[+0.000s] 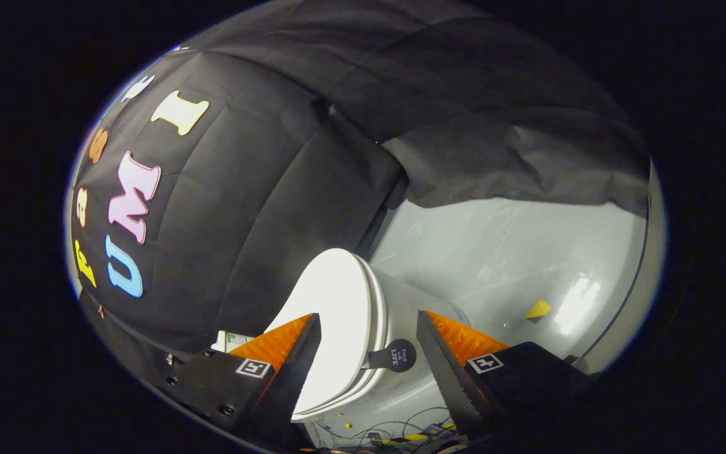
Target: Open the toilet lid.
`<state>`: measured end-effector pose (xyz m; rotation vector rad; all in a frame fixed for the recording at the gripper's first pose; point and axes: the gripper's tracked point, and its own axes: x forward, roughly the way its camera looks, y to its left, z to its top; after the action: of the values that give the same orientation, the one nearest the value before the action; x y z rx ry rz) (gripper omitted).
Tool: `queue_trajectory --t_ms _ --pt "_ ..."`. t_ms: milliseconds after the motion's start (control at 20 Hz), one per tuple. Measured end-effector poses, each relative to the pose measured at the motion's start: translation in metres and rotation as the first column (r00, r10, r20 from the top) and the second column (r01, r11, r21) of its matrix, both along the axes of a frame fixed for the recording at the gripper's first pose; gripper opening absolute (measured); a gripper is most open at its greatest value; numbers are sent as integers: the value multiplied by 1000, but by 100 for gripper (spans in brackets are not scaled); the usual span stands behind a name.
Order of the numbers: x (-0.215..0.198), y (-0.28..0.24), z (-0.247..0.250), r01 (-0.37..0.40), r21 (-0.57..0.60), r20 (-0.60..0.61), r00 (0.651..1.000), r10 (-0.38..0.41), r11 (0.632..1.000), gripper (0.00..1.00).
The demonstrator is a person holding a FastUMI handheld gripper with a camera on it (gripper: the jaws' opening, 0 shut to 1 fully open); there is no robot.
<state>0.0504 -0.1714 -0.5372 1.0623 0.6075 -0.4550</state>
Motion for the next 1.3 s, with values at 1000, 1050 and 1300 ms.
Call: queue_trajectory --t_ms 1000,1050,1300 --pt "-1 35 -64 16 243 -95 995 8 970 70" --pt "0 36 -64 10 249 -89 996 13 969 63" --pt "0 38 -76 24 267 -100 995 3 963 31"
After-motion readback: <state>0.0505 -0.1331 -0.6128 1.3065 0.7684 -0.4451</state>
